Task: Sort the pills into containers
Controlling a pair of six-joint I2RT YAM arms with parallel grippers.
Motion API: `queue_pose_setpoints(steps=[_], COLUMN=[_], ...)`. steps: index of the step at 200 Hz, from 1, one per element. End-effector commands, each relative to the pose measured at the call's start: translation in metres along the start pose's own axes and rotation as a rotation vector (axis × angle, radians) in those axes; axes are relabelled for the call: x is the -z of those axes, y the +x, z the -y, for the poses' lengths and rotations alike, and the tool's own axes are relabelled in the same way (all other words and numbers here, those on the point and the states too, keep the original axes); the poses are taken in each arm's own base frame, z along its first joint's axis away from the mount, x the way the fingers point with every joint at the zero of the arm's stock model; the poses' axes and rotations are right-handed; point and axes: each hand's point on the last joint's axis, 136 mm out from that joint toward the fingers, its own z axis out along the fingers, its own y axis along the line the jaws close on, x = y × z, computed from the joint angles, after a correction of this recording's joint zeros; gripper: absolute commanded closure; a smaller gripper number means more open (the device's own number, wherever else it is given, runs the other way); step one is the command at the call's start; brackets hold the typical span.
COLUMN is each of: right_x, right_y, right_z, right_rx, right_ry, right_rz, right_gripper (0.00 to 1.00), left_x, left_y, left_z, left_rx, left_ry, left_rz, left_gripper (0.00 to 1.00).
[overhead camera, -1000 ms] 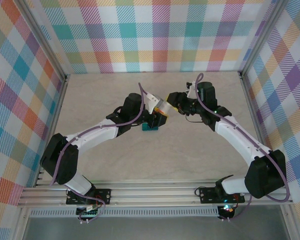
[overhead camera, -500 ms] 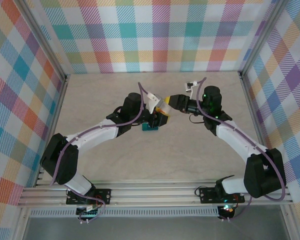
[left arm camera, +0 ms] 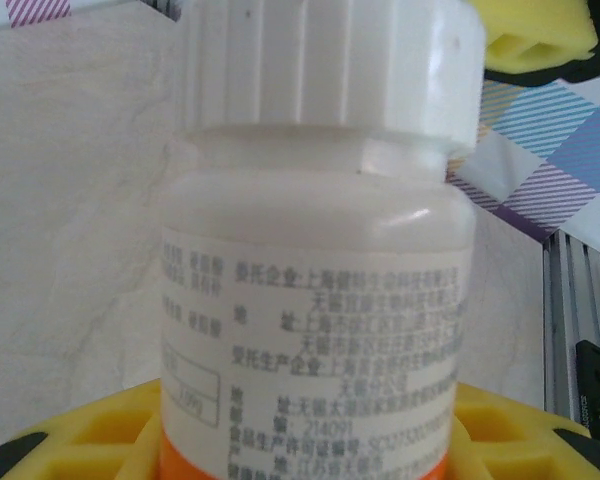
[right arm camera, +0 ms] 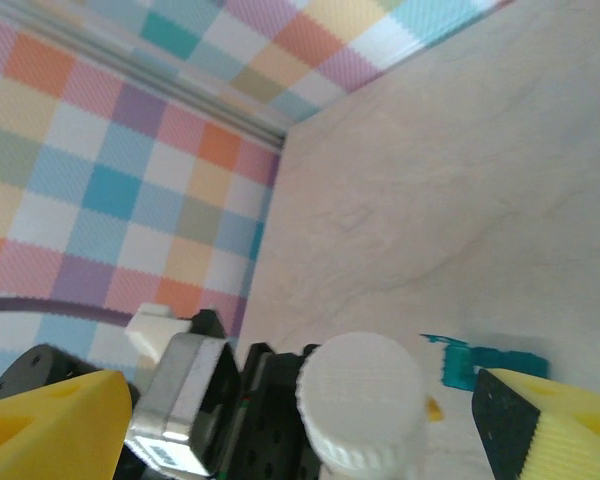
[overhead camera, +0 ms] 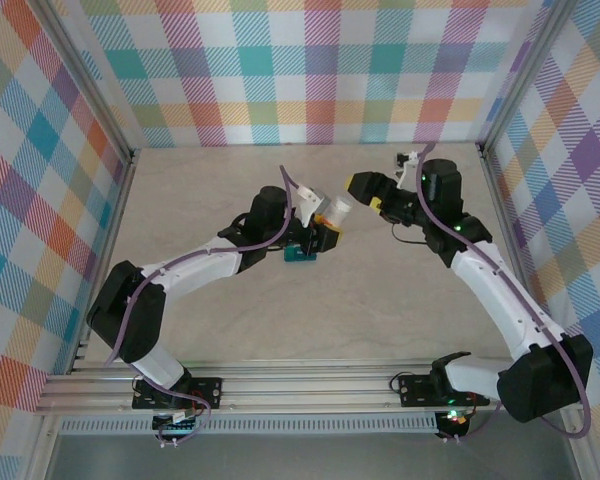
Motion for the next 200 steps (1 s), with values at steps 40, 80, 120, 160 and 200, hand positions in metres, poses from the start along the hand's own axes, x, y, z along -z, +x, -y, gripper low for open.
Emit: queue_pose_setpoints(steps=[40, 80, 120, 160, 200], right_x=[0.017, 0.017, 0.006, -0.003, -0.018], right_y=[-0.006, -0.007, -0.002, 0.007, 0.017], right_z=[0.014, 0.000, 0.001, 0.015, 0.015], right_rx=[-0.062, -0.054, -0.073, -0.092, -0.079], right_ry=[0.107, 0.055, 0.036, 0.067, 0.070], right_rz=[0.038, 0.012, -0.028, -0.044, -0.079], right_gripper=[0.11, 0.12, 0.17, 0.23, 0.26], left_x=[-0.007, -0.018, -0.022, -0.023, -0.022], left_y=[-0.018, -0.020, -0.020, -0.019, -0.022], left_z=[0.007, 0.002, 0.001, 0.003, 0.005], left_rx=[-0.043, -0.032, -0.031, -0.033, -0.038], left_ry=[0.011, -0.005, -0.003, 0.011, 0.021], left_rz=[0.032, 0.052, 0.043, 0.038, 0.039], left_gripper=[1.00, 1.00, 1.00, 1.00, 1.00])
